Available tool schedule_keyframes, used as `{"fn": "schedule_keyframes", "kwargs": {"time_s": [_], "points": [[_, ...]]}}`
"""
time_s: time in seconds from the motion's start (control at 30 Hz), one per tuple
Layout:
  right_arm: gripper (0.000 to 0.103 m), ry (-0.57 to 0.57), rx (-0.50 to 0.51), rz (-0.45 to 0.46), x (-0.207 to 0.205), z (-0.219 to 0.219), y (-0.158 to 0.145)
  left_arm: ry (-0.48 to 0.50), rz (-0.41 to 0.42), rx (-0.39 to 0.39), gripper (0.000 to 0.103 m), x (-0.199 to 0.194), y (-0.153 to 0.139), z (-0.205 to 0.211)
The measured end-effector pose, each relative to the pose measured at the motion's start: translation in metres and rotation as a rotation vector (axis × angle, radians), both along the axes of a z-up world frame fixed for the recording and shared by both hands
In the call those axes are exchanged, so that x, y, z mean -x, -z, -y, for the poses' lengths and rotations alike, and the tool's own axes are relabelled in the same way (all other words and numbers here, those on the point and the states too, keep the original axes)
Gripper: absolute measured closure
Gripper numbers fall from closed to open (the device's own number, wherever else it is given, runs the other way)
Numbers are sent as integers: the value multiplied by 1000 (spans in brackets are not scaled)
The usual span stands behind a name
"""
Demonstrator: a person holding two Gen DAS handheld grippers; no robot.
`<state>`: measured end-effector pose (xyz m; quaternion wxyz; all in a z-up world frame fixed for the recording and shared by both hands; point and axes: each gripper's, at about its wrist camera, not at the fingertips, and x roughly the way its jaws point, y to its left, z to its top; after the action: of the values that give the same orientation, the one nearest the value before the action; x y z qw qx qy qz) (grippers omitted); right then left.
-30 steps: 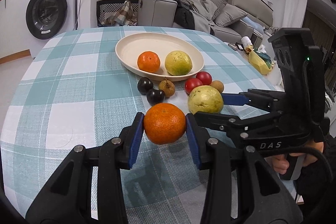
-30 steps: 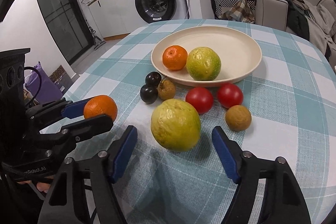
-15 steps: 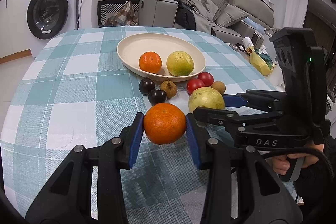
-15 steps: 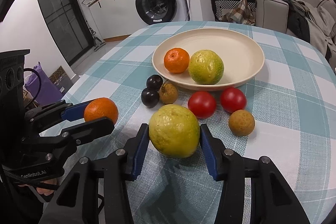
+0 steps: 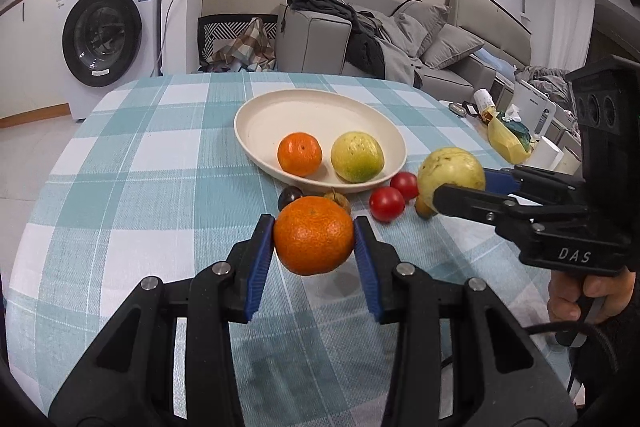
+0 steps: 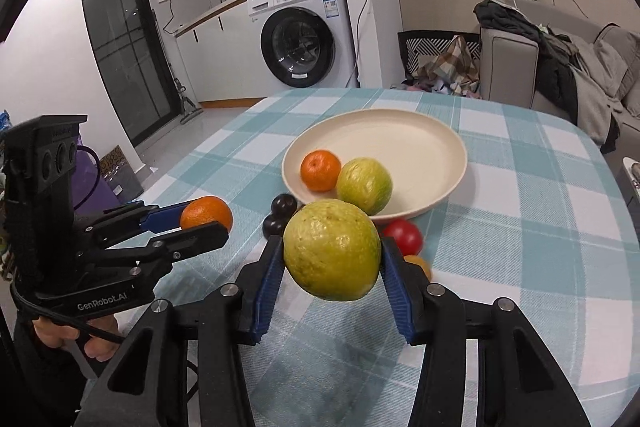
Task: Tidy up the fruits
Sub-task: 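Lower the orange and guava into the plate and open both tools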
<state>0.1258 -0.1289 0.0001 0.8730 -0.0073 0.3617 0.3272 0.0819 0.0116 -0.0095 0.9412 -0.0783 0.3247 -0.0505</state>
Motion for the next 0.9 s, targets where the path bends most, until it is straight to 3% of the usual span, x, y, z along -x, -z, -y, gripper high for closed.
{"fn": "schedule_keyframes", "kwargs": {"time_s": [0.37,0.9], "points": [[54,22,-21,38,-19,14,-14,12,2,-24,66,-37,-6,6],[54,59,-39,5,-64,14,-8,2,-40,-37,66,-101,9,2]]}}
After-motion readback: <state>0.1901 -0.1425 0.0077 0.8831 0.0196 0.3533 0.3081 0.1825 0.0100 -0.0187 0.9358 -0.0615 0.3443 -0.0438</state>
